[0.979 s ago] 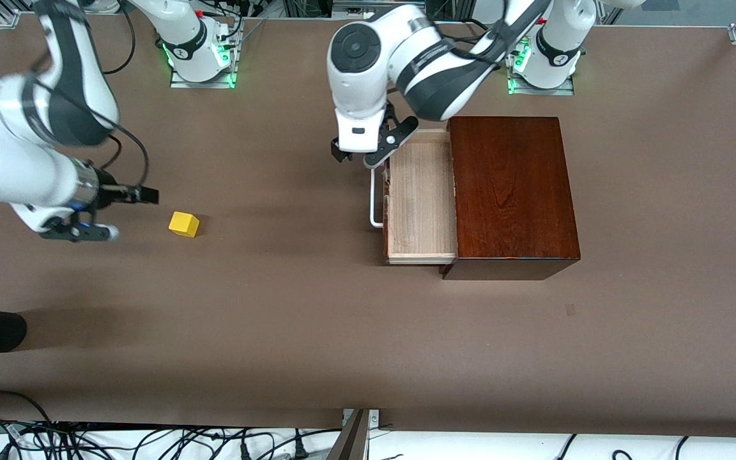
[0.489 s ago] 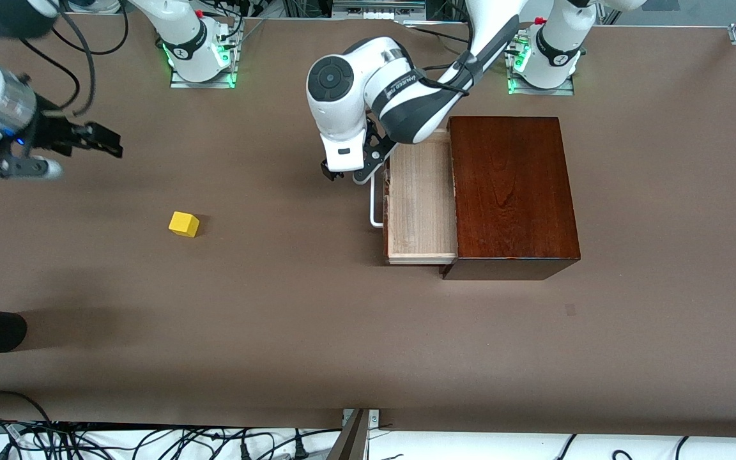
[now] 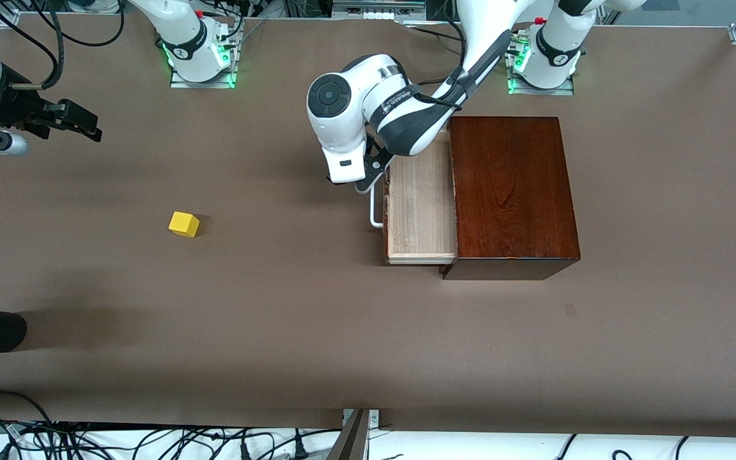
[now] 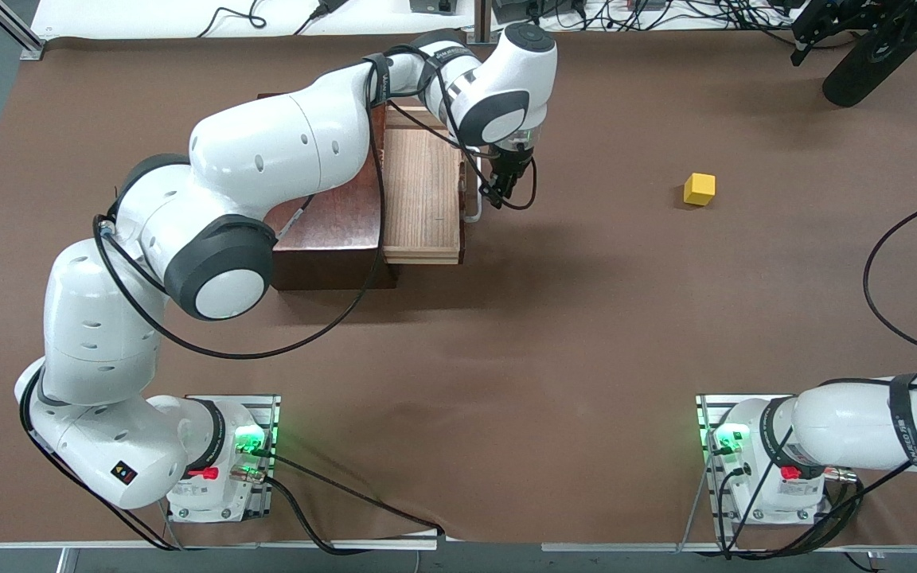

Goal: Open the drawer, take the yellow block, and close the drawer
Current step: 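Push the drawer shut with the left gripper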

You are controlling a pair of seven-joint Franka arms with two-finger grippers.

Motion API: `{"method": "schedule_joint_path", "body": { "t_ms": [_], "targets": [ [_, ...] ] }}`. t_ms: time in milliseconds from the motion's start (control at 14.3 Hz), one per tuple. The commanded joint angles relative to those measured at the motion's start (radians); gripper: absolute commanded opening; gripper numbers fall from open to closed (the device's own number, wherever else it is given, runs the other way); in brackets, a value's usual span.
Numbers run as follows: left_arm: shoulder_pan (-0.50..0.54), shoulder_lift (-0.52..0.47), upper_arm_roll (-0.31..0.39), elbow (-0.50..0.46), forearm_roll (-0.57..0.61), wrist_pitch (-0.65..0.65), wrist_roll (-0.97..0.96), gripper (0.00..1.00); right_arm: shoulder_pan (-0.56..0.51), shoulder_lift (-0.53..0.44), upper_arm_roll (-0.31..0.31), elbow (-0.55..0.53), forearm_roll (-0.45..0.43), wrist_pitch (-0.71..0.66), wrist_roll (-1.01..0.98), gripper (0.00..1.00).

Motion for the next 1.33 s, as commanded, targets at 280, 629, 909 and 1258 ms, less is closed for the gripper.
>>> {"method": "schedule_joint_path", "body": {
  "t_ms": [280, 629, 909, 1258],
  "targets": [
    [-0.008, 0.015, 0.021, 0.004, 0.07, -0.002, -0.015, 0.0, -0.015, 0.006, 0.001, 0.058, 0.015, -0.053, -0.017, 1.0],
    [0.009, -0.003, 0.063, -0.016, 0.073, -0.008, 0.012, 0.0, -0.014, 0.007, -0.002, 0.069, 0.005, -0.087, -0.017, 1.0],
    [0.043, -0.052, 0.064, -0.079, 0.087, -0.007, 0.078, 0.0, -0.014, -0.008, 0.004, 0.039, -0.003, -0.067, -0.002, 1.0],
    [0.109, -0.15, 0.061, -0.195, 0.085, -0.007, 0.179, 0.0, -0.012, -0.129, 0.01, -0.152, -0.021, 0.089, -0.006, 1.0]
  ]
}}
